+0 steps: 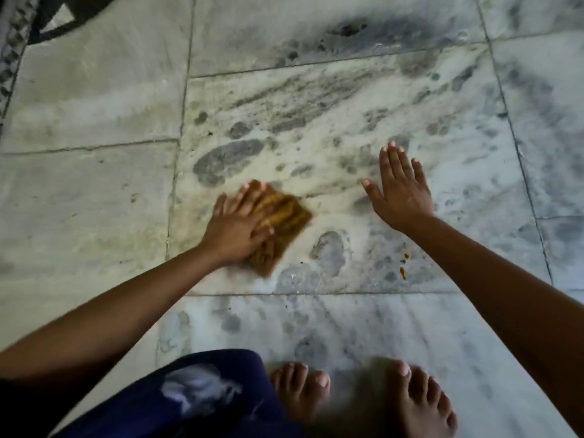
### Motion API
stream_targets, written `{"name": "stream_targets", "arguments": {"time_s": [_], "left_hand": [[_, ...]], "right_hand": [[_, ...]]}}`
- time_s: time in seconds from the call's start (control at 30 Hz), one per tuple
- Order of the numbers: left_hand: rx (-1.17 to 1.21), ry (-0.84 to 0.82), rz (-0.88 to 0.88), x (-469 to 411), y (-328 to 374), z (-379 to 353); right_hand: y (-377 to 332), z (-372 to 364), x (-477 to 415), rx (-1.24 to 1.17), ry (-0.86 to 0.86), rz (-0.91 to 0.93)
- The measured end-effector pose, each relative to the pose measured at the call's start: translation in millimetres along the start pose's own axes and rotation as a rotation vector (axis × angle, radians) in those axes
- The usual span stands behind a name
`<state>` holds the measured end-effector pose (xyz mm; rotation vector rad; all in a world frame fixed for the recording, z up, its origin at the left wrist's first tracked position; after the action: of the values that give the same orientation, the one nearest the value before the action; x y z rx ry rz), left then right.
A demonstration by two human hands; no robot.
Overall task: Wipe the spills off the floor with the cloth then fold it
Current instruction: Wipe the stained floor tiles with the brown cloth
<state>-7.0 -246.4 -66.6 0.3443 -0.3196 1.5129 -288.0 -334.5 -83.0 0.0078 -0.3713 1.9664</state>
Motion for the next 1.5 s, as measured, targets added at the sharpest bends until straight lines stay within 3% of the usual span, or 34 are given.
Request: {"name": "stream_targets", "arguments": {"time_s": [0.07,0.13,0.3,0.43,0.5,0.67,0.73,0.87,1.0,1.07,1.17,1.3,1.4,1.5], "left_hand": [[0.162,0.032,0.2,-32,10,9],[0.215,0.068,0.26,-51,33,11],[0.166,0.173,-0.084,4,98,-19],[0.068,0.237,-0.259,42,77,-39],[0.047,0.265,-0.225,20,58,-29],[0.147,0.213,0.122,-89,84,20],[0.165,0.164,0.08,-110,120,27],[0.118,0.218,-0.232,-57,182,1],[0.039,0.217,-0.479,33,160,-37],[0.021,0.237,-0.467,43,124,-42],[0.034,0.285,-0.277,5,95,-30],[0.131,0.262,0.008,-69,142,6],[0.125,0.237,-0.139,-87,207,11],[0.071,0.257,-0.311,-48,249,-8]], "right_hand": [[13,-3,12,0.009,-0.013,-0.036],[23,-5,22,-0.019,-0.003,-0.08],[37,-6,31,-0.007,-0.015,-0.075],[39,-6,33,0.01,-0.017,-0.061],[40,-5,37,0.01,-0.018,-0.066],[56,-4,64,0.009,-0.03,-0.124],[67,-3,76,-0.023,-0.004,-0.205],[89,0,97,-0.061,0.026,-0.321],[95,-5,115,-0.07,0.03,-0.32],[95,-8,119,-0.076,0.051,-0.306],[94,-13,120,-0.07,0.089,-0.293],[99,-16,120,-0.082,0.118,-0.266],[101,-17,122,-0.077,0.153,-0.247],[105,-14,124,-0.048,0.203,-0.242]]}}
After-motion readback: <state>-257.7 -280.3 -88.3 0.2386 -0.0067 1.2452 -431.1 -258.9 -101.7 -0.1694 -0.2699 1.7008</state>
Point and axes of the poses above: each hand's wrist, its own x-axis away from the middle knuckle, its own z-axis out of the back of the hand, y = z × x, the point moved 3 cm from there along -x, towards the middle knuckle, and after that the axes turned 9 degrees about z, right-handed, at the moved point
